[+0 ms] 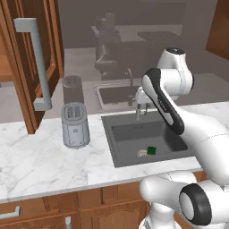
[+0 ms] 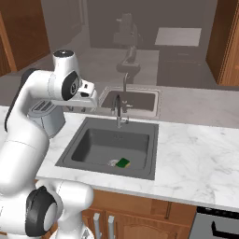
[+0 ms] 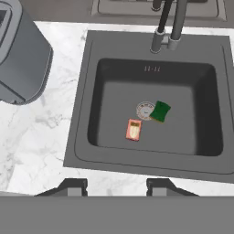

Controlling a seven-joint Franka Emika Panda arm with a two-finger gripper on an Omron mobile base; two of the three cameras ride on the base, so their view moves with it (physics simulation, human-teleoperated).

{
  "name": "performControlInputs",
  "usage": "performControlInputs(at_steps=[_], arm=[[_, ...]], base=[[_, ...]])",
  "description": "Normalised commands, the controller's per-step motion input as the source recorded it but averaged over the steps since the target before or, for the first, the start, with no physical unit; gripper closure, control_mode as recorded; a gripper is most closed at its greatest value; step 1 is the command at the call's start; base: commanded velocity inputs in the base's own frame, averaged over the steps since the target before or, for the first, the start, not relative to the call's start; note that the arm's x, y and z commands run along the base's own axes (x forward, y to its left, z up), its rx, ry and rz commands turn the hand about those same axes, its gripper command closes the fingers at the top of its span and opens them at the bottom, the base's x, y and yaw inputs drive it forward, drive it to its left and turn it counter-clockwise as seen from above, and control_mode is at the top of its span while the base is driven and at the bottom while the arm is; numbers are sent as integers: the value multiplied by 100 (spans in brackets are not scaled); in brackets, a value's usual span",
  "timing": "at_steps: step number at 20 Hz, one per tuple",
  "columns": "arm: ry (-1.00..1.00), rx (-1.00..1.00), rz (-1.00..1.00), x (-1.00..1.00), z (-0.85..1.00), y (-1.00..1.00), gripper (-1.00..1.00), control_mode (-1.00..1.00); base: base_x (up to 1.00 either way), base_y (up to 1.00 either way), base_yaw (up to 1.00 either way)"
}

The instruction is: Pick up the sponge and bar soap from the sink, and place them back in the cabinet, and close the cabinet doors.

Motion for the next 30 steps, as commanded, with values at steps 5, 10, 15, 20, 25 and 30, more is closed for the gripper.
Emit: performControlInputs(at_steps=[5, 10, 15, 20, 25, 30], arm=[[0, 0, 0, 0, 0, -5, -100, -100], [0, 0, 0, 0, 0, -14, -100, -100], [0, 0, 0, 0, 0, -21, -100, -100], [0, 0, 0, 0, -8, -22, -100, -100], [0, 2, 0, 0, -16, -38, -100, -100], [0, 0, 0, 11, -23, -18, -100, -100]], base=[[0, 0, 0], [0, 0, 0], [0, 0, 0], [0, 0, 0], [0, 0, 0], [0, 0, 0]])
